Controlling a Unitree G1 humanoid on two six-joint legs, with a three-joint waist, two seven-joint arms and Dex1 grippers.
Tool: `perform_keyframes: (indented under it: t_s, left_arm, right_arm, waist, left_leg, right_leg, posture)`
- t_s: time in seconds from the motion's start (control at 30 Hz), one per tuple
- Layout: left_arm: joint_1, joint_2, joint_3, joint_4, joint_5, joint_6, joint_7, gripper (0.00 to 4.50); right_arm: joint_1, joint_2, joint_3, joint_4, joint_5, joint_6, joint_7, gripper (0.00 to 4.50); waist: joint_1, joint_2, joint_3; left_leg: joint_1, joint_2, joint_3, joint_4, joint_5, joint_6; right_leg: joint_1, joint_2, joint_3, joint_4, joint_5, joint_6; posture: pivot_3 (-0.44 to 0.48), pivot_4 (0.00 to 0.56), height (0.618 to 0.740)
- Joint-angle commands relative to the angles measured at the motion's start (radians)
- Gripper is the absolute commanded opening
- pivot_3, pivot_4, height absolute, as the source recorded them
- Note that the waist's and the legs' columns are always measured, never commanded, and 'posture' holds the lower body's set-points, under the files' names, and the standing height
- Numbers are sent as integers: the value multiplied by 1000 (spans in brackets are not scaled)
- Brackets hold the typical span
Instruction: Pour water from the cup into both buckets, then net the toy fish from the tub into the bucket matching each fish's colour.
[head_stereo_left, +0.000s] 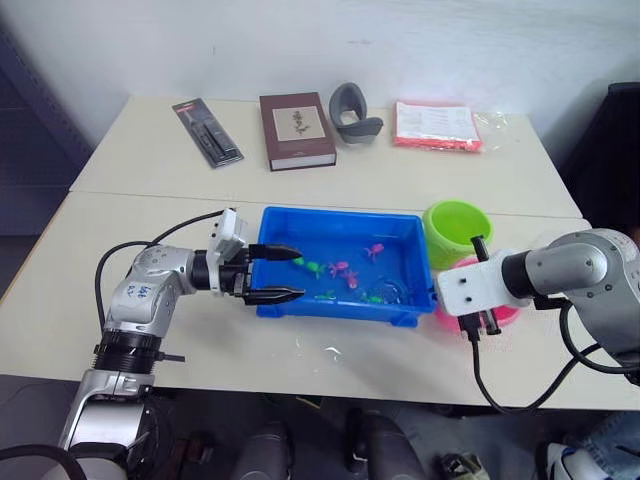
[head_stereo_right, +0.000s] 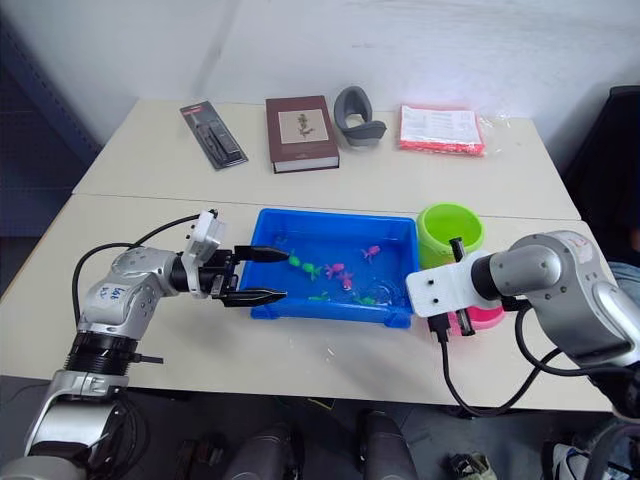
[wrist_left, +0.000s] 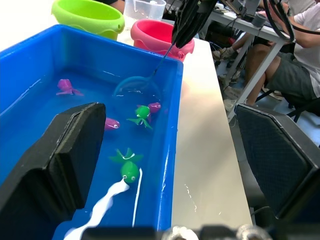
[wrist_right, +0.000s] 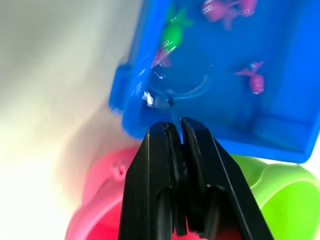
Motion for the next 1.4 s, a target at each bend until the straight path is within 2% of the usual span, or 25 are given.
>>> perform_keyframes:
  t_s: [0.03, 0.23, 0.63, 0.93, 1.07, 1.4]
  left_arm:
    - [13, 16, 17, -41, -19, -6, -3, 4436]
    - [26, 27, 21, -49, -22, -4, -3, 4436]
    - [22, 36, 23, -51, -22, 1, 0, 4436]
    - [21, 49, 36, -55, -37, 17, -8, 4436]
    - [9, 44, 40, -62, -53, 30, -5, 4436]
    - [-33, 3, 10, -63, -65, 41, -12, 4436]
  right_arm:
    - [7, 37, -84, -26, 82, 135, -33, 0]
    - [22, 40, -128, -32, 125, 230, -80, 0]
    - [84, 18, -198, -66, 196, 286, -114, 0]
    - [278, 64, -453, -167, 361, 319, -157, 0]
    - [427, 196, -621, -245, 413, 213, -222, 0]
    - [804, 458, -868, -443, 369, 36, -423, 0]
  waist:
    - [0, 0, 0]
    - [1, 0, 0]
    - [2, 0, 0]
    - [5, 0, 0]
    - [6, 0, 0]
    - [5, 0, 0]
  left_leg:
    - [0, 0, 0, 0, 0, 0]
    - [0, 1, 0, 0, 0, -1]
    - [0, 1, 0, 0, 0, -1]
    - [0, 1, -1, 0, 0, -1]
    - [0, 1, -1, 0, 0, -1]
    - [1, -2, 0, 0, 0, 0]
  right_leg:
    - [0, 0, 0, 0, 0, 0]
    - [0, 0, 1, 0, 0, 0]
    - [0, 0, 1, 0, 0, 0]
    - [0, 0, 1, 0, 0, 0]
    - [1, 1, 2, 0, 0, 0]
    - [1, 2, 4, 1, 1, 2]
  posture:
    - [0, 150, 740]
    - [0, 150, 740]
    - [0, 150, 740]
    - [0, 150, 740]
    - [0, 150, 740]
    - [0, 150, 740]
